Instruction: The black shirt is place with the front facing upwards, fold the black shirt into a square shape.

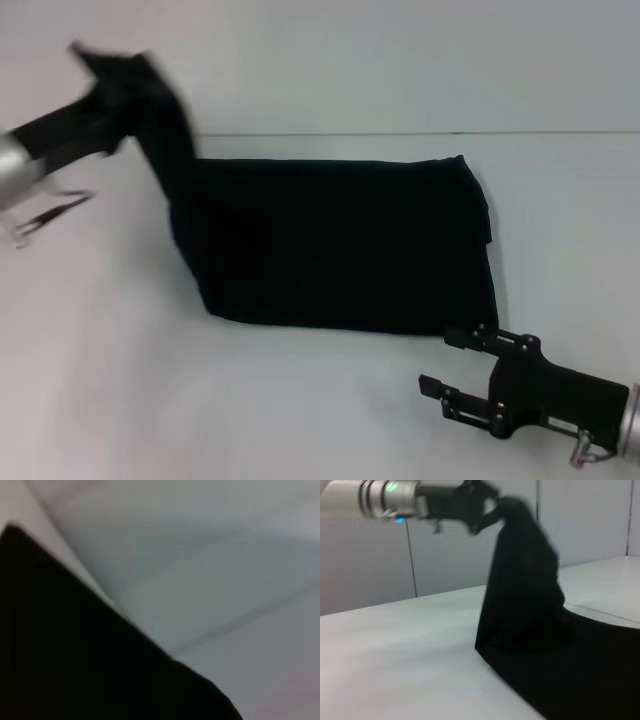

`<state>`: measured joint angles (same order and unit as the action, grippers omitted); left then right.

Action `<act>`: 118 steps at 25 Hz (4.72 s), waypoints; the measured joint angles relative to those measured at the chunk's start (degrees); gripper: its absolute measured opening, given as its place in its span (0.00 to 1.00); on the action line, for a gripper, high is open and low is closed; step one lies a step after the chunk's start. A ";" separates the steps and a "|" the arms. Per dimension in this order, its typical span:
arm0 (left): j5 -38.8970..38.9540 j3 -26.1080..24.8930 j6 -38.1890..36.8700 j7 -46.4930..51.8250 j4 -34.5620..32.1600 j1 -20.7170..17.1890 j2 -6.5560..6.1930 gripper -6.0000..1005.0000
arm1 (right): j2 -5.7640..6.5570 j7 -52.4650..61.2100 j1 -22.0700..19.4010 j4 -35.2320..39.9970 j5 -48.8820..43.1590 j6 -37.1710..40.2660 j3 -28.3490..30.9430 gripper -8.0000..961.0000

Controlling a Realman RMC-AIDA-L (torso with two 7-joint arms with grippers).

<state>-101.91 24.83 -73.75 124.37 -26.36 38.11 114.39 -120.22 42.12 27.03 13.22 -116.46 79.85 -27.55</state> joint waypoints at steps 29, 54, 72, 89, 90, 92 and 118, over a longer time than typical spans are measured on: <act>11.34 21.88 11.09 -17.84 21.96 14.19 10.32 0.03 | 0.08 -0.37 -3.37 -0.65 0.37 0.47 1.24 0.76; 13.79 21.03 -4.78 -14.58 8.58 -0.51 9.42 0.48 | 0.51 -0.57 -10.34 2.70 2.40 7.92 6.43 0.76; 13.84 15.86 -0.04 -16.37 6.85 -10.64 6.79 0.94 | -0.49 -5.29 11.97 -10.79 12.42 -22.14 8.27 0.76; 13.37 15.25 2.51 -16.35 6.58 -10.14 6.14 0.94 | -0.07 -5.89 9.19 -10.55 18.98 -21.27 8.41 0.76; 13.43 15.24 2.52 -16.35 6.58 -10.15 6.12 0.94 | -0.09 -6.34 9.11 -10.54 19.72 -19.81 8.41 0.76; 13.48 15.24 2.56 -16.35 6.63 -10.17 6.13 0.94 | -0.22 -7.31 9.65 -10.56 21.19 -19.04 8.40 0.76; 13.22 15.72 2.46 -16.07 7.03 -10.65 6.35 0.94 | -0.19 -6.36 15.19 -12.60 25.76 -39.60 11.50 0.76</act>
<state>-88.69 40.55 -71.28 108.30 -19.33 27.45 120.74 -120.41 35.76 42.22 0.62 -90.70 40.24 -16.06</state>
